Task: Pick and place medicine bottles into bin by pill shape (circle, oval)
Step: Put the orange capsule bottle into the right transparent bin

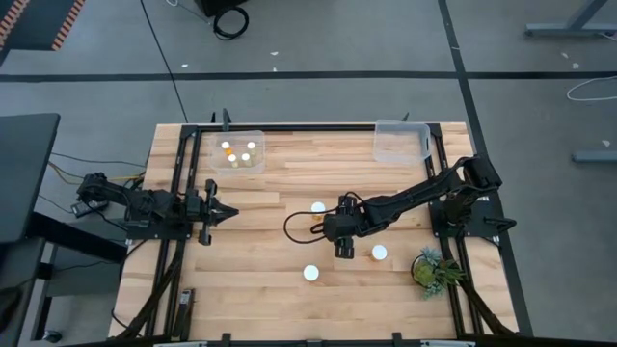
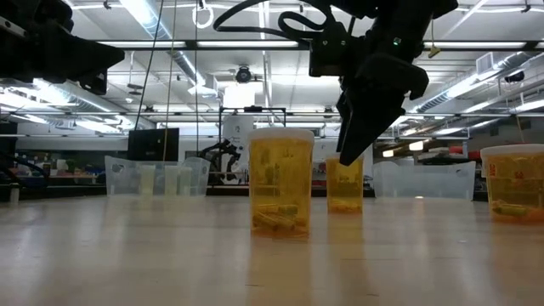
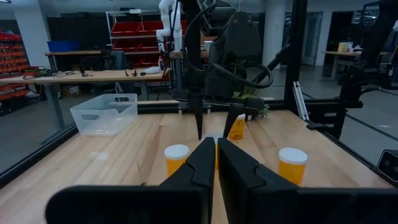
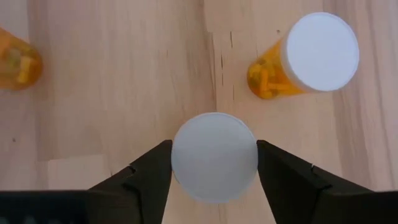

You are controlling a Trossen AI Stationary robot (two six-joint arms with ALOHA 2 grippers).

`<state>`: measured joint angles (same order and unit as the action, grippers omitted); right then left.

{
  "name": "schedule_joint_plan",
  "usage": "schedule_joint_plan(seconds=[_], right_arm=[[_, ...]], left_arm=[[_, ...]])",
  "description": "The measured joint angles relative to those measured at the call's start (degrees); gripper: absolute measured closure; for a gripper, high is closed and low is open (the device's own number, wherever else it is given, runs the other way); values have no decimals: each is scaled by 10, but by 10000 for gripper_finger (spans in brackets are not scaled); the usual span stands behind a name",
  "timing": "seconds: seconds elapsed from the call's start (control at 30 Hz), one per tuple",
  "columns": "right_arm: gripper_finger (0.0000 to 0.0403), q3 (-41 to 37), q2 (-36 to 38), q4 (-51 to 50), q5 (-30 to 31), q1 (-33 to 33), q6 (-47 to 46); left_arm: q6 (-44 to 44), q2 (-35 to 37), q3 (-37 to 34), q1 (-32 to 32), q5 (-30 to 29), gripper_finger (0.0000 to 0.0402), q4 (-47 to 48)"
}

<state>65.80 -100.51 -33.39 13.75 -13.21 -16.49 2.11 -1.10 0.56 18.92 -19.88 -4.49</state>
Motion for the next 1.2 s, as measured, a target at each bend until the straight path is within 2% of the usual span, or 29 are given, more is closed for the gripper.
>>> schedule_joint_plan(seconds=[0.37, 0.63, 1.0, 1.2], right_arm=[[178, 0, 1, 1, -10, 0, 0], [178, 0, 4, -7, -14, 0, 0], [178, 11, 48, -52, 7, 0, -2], [178, 11, 93, -77, 18, 9, -9]], left_arm=[[0, 0, 0, 0, 0, 365, 0], [0, 0, 0, 0, 0, 377, 0], [0, -4, 0, 0, 1, 365, -1], [0, -5, 0, 0, 0, 375, 0]])
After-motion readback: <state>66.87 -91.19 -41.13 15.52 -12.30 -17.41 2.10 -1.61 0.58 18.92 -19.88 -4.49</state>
